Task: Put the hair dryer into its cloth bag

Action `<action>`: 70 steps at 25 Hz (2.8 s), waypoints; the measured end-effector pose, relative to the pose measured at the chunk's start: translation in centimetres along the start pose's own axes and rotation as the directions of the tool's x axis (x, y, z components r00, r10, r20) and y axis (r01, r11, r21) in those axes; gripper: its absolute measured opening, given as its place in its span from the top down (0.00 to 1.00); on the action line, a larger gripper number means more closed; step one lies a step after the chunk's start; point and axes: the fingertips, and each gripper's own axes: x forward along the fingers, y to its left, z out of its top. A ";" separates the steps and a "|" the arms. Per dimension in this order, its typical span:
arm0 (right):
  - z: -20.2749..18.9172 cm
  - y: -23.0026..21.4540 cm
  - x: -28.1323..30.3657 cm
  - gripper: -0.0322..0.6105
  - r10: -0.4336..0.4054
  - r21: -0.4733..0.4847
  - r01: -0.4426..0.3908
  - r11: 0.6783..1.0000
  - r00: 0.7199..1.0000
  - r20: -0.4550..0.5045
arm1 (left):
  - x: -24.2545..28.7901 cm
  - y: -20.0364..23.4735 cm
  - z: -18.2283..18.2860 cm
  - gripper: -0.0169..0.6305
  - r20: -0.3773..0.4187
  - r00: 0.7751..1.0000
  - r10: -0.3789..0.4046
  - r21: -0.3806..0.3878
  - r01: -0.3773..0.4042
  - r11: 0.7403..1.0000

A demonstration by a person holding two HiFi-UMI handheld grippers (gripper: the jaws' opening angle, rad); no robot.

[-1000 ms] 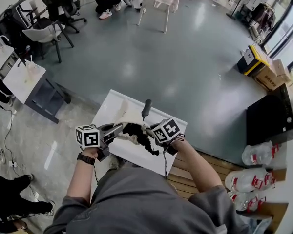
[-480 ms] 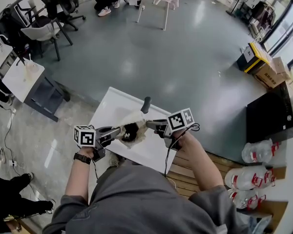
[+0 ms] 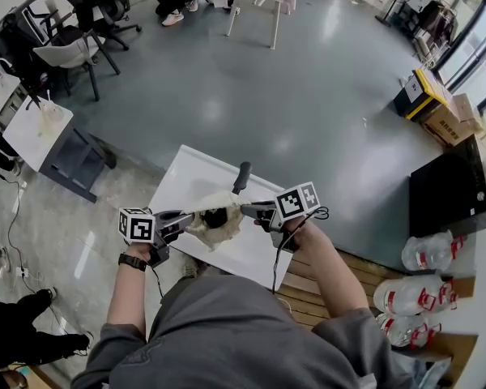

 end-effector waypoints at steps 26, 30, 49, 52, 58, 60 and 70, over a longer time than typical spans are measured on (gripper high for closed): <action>-1.7 -10.7 9.2 0.93 -0.246 0.063 0.247 0.967 0.969 -0.009 | 2.8 13.3 1.0 0.97 -0.019 0.963 0.270 -0.030 -0.271 0.962; -2.9 -12.8 10.1 0.93 -0.299 0.086 0.300 0.950 0.954 -0.031 | 4.0 14.9 -0.5 0.97 -0.066 0.962 0.266 -0.051 -0.270 0.962; -10.3 -15.7 10.2 0.93 -0.376 0.046 0.391 0.919 0.905 -0.197 | 10.2 10.6 -12.9 0.97 -0.587 0.807 0.065 0.070 -0.029 0.997; -10.6 -17.7 9.3 0.93 -0.407 0.139 0.430 0.892 0.898 -0.167 | 12.1 10.2 -12.9 0.96 -0.574 0.812 0.104 0.147 -0.022 0.989; -11.9 -22.6 6.1 0.93 -0.498 0.281 0.518 0.808 0.855 -0.142 | 14.1 9.3 -11.8 0.88 -0.493 0.863 0.109 0.198 -0.010 0.980; -12.0 -23.6 5.4 0.93 -0.518 0.297 0.533 0.792 0.845 -0.134 | 13.9 9.3 -11.3 0.86 -0.466 0.878 0.105 0.199 -0.012 0.980; -13.7 -27.2 2.9 0.93 -0.586 0.331 0.606 0.723 0.792 -0.170 | 13.0 8.8 -9.5 0.69 -0.367 0.929 0.044 0.111 -0.003 0.994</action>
